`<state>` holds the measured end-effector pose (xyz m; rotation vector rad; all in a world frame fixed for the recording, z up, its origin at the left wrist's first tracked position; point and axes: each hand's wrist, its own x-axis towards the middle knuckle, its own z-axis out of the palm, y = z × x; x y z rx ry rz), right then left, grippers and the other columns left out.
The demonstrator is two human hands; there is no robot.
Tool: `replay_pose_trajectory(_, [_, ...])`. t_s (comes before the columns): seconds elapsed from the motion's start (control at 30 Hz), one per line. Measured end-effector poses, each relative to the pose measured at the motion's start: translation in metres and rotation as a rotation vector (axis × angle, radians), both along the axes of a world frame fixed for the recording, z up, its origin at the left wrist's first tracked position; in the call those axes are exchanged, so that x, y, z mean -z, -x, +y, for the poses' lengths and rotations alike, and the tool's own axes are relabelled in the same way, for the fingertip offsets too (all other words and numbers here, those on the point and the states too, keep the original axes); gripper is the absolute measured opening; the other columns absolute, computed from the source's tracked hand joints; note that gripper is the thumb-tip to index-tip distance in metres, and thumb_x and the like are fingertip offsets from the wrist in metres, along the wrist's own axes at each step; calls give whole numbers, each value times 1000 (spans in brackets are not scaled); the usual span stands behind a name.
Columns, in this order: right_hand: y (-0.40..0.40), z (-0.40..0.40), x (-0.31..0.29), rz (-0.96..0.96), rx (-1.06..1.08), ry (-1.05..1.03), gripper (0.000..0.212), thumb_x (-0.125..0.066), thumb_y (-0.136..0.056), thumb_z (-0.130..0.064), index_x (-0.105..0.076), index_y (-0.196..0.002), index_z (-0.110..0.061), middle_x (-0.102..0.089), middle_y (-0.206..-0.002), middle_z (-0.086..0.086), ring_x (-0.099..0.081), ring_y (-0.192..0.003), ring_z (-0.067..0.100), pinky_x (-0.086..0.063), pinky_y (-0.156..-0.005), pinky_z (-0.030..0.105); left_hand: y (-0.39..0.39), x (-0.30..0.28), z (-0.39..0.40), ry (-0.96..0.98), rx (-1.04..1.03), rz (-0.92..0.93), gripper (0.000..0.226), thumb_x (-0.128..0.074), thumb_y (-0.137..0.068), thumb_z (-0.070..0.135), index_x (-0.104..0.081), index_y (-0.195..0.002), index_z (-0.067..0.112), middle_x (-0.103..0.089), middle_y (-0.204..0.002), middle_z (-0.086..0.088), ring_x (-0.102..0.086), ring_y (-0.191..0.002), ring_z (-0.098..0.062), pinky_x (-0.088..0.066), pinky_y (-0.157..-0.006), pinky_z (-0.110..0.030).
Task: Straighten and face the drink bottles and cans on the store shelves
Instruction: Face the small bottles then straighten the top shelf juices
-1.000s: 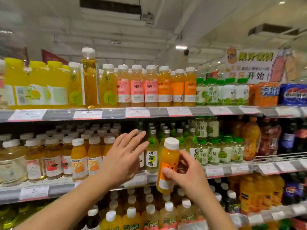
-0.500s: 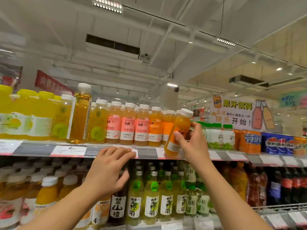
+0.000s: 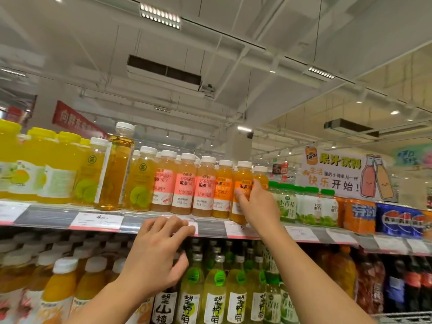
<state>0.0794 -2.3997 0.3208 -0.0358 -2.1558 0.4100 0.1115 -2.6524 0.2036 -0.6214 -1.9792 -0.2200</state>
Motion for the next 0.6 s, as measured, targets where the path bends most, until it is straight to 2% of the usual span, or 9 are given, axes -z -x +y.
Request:
replay_pose_trajectory(0.07, [-4, 1, 1, 8, 51, -24, 56, -44, -96, -70, -46, -124, -21, -61, -93, -5, -60, -81, 20, -49, -66, 34, 0, 0, 1, -10, 4, 3, 45, -58, -75, 44, -63, -118, 33, -57, -116, 12, -54, -104, -16, -35, -96, -35])
replay_pose_trajectory(0.2, [-9, 3, 19, 33, 118, -2, 67, -56, -81, -82, -40, -115, -26, -64, -91, -7, -66, -80, 20, -57, -69, 36, 0, 1, 2, -16, 2, 4, 45, -58, -74, 43, -63, -117, 33, -57, -115, 12, -55, -103, -17, -36, -95, -36])
replay_pose_trajectory(0.33, [-8, 4, 32, 37, 144, 12, 57, -52, -85, -80, -50, -101, -26, -59, -81, -11, -61, -74, 15, -56, -66, 33, 0, 1, 2, -23, 7, 14, 45, -58, -73, 42, -63, -117, 33, -57, -114, 12, -55, -102, -18, -36, -94, -36])
replay_pose_trajectory(0.47, [-8, 0, 27, 19, 189, -54, 52, -52, -90, -74, -56, -99, -23, -60, -80, -9, -59, -72, 15, -49, -61, 30, 0, 0, 3, -20, 1, 7, 45, -59, -73, 42, -63, -117, 33, -57, -114, 12, -55, -103, -18, -36, -94, -36])
replay_pose_trajectory(0.6, [-7, -2, 21, 6, 242, -176, 53, -47, -93, -72, -56, -100, -21, -56, -76, -8, -56, -68, 16, -45, -56, 30, 1, 1, 1, -6, -10, -20, 47, -61, -73, 45, -62, -119, 36, -56, -114, 14, -55, -103, -15, -34, -95, -34])
